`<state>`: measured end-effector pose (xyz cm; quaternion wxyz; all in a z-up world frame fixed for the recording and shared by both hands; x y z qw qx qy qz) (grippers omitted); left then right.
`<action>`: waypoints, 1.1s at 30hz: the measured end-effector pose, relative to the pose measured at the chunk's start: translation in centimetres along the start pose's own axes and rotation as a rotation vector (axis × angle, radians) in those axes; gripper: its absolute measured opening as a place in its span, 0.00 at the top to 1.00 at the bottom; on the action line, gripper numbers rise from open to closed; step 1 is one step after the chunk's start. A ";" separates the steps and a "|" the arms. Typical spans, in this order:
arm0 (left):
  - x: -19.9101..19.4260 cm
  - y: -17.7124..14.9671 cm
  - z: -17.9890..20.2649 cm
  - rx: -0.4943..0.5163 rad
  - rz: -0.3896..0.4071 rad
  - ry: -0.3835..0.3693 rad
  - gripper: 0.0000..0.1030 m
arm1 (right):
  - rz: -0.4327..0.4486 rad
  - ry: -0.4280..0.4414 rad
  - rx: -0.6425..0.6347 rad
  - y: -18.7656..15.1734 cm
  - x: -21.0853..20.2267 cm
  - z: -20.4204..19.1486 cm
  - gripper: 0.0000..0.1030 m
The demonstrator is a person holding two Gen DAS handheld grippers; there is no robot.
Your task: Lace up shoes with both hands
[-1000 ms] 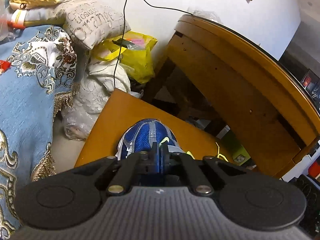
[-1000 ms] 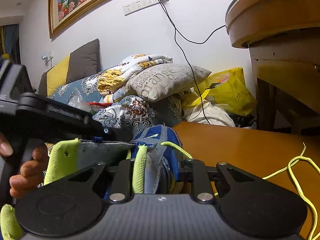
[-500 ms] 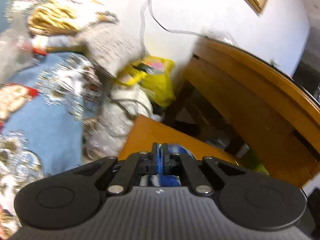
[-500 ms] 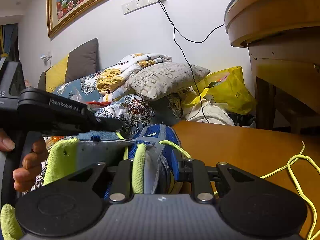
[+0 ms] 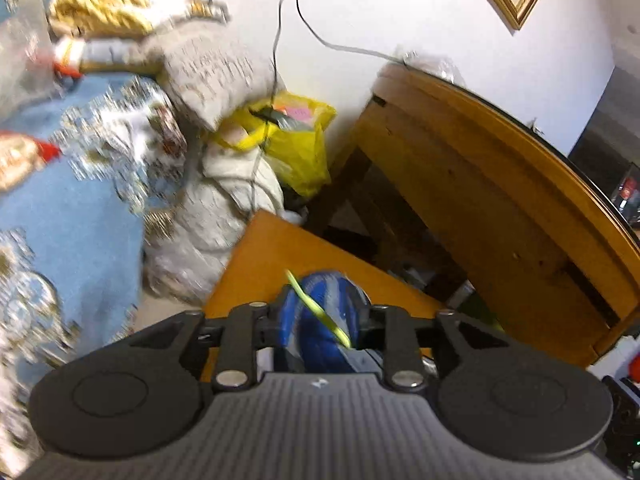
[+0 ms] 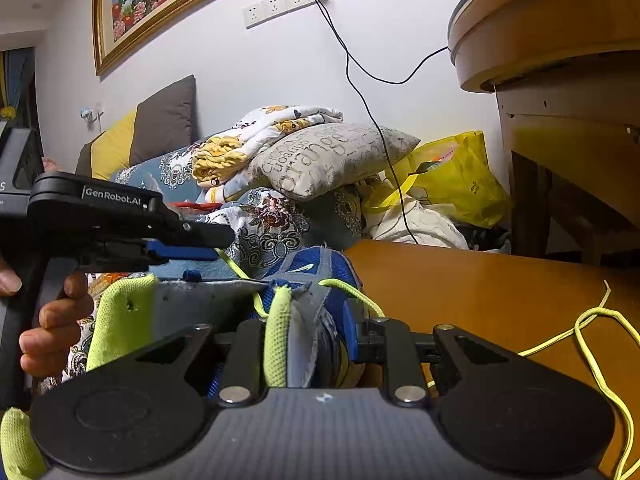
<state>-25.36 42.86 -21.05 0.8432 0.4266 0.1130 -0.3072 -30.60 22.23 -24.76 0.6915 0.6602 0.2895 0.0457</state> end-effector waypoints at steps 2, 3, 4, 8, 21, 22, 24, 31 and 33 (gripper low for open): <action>0.4 -0.4 0.1 -0.007 -0.014 -0.002 0.71 | 0.000 0.000 0.000 0.0 0.0 0.0 0.76; 0.6 -0.7 0.2 -0.010 -0.021 -0.003 0.72 | 0.000 0.000 -0.001 0.0 0.0 0.0 0.76; 0.8 -0.9 0.3 -0.013 -0.027 -0.004 0.74 | 0.000 0.000 -0.001 -0.1 0.0 0.0 0.76; 1.1 -1.2 0.2 -0.037 -0.019 0.000 0.97 | 0.000 -0.002 0.000 -0.1 0.0 0.1 0.77; 0.7 -2.0 4.3 0.254 0.231 0.069 0.98 | 0.012 -0.162 0.073 -1.0 -1.2 -0.4 0.87; 0.8 -2.1 4.6 0.263 0.243 0.068 0.98 | 0.018 -0.176 0.073 -1.0 -1.3 -0.5 0.87; 1.1 -2.2 5.0 0.265 0.255 0.065 0.98 | 0.024 -0.207 0.087 -1.2 -1.5 -0.4 0.88; 1.8 -2.3 5.4 0.266 0.251 0.060 0.97 | 0.025 -0.298 0.155 -1.8 -2.3 0.7 0.89; 2.0 -2.3 5.3 0.266 0.245 0.067 0.97 | 0.024 -0.324 0.162 -2.0 -2.5 0.8 0.89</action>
Point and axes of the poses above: each gripper's, at about its wrist camera, not at the fingertips, and x roughly the way its jaws point, z to its right, y to its top, the point moved 5 cm from there along x, roughly the way its jaws point, and after that the axes turned 12 degrees about -x, right-handed, at the moved point
